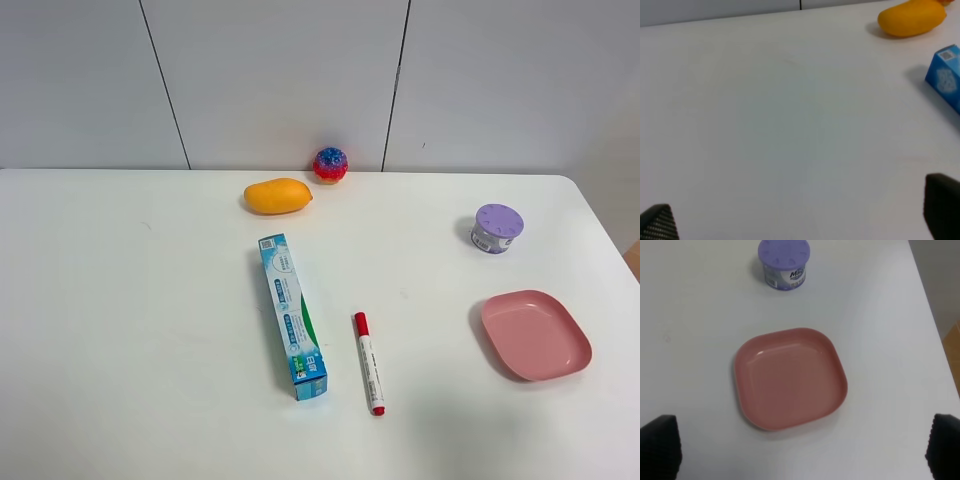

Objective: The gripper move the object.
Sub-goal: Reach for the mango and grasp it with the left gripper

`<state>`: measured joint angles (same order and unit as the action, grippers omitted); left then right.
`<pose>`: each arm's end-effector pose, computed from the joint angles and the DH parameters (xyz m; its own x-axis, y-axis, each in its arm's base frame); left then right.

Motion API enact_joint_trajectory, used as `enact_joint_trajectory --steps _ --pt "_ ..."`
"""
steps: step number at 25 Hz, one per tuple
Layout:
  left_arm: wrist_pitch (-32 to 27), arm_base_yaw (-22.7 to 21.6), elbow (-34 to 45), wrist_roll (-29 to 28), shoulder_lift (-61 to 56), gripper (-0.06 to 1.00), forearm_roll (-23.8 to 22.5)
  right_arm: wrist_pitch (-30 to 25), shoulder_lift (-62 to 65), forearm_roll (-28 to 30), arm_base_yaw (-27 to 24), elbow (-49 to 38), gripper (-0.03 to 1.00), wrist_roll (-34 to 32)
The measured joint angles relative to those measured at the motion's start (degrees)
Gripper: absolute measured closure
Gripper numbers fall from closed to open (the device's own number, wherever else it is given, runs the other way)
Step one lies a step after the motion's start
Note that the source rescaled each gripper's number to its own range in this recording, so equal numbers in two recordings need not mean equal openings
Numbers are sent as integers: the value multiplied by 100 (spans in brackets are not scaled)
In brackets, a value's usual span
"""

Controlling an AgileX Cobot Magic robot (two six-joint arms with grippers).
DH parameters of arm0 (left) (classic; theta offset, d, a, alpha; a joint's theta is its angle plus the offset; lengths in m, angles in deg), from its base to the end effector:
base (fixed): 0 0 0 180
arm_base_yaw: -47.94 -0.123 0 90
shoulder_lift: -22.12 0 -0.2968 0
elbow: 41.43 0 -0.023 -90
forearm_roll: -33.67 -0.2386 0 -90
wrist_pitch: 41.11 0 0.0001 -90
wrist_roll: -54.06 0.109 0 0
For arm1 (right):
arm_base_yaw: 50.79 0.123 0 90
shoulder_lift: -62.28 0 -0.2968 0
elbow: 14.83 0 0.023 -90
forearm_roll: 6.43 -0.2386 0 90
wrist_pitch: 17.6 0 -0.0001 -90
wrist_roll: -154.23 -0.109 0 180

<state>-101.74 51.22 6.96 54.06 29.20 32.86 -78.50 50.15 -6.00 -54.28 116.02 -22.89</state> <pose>-0.0131 0.0021 0.2657 -0.4388 0.0321 -0.8980 0.0492 0.9987 0.0116 0.0002 -0.0007 0.2621 -0.5344 -0.0214 -0.8450 0.0377 0.9981 -0.0491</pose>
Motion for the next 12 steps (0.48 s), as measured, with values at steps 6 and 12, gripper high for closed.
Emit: enact_joint_trajectory --steps 6,12 --pt "0 0 0 0 0 -6 0 0 0 0 0 0 -3 0" --pt "0 0 0 0 0 -6 0 0 0 0 0 0 -3 0"
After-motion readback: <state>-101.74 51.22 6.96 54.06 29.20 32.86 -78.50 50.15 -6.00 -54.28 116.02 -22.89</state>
